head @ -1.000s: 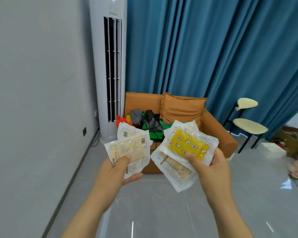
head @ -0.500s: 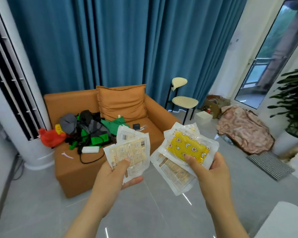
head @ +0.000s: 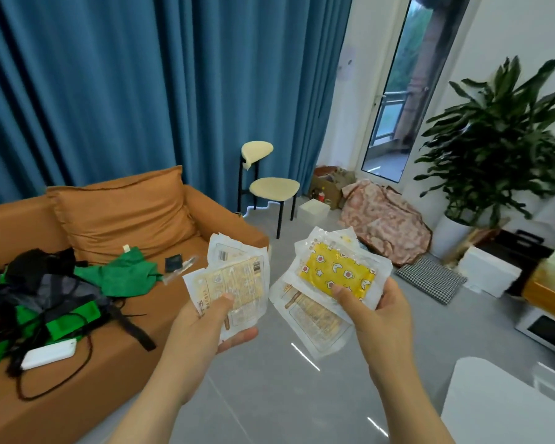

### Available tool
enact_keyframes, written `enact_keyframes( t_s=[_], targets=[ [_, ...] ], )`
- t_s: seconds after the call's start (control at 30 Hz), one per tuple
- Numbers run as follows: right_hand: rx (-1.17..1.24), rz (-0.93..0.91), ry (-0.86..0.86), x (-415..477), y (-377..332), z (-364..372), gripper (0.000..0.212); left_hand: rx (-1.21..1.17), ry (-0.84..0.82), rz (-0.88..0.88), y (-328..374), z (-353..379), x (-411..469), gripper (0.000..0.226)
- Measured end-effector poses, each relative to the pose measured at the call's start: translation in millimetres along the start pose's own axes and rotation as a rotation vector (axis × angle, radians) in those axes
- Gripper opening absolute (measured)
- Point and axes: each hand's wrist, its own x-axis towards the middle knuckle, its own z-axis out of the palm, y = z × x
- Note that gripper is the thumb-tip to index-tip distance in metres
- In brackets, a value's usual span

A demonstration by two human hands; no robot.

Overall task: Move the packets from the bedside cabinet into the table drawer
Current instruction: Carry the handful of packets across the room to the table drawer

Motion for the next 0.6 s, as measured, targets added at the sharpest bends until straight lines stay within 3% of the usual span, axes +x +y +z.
enact_keyframes(
  t_s=[0.6],
  targets=[
    [-0.090,0.033,0.364,199,45,38,0.028,0.125,-0.401,-0.097,9,97,283,0.028]
  ],
)
